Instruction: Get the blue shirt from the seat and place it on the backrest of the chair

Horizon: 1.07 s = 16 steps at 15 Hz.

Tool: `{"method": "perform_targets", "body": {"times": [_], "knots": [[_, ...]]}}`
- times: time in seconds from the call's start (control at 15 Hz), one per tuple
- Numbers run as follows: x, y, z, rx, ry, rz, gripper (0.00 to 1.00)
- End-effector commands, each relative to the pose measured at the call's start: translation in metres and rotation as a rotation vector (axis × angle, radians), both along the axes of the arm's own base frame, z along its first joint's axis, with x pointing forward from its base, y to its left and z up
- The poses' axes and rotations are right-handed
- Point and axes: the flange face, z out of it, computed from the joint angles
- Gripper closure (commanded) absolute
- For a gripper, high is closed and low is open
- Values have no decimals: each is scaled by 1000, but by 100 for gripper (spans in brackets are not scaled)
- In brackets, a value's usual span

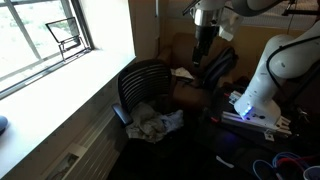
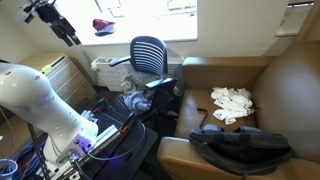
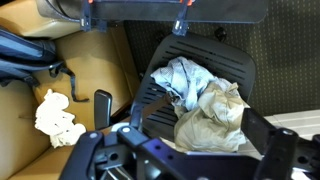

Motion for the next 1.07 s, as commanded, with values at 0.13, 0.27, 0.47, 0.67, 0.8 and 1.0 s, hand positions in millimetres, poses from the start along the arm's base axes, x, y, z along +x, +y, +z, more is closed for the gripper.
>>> {"method": "perform_targets", "body": {"times": [0.13,0.27,0.47,0.67,0.8,1.0], "knots": [[28,-2,-119,143,135,150,0],[35,-10,-155,208,143,219,0],[38,-14,-157,193,165,224,0],[47,-14,-168,181,189,229,0],[56,-10,-192,174,250,243,0],[58,-2,-225,85,299,281,0]]}}
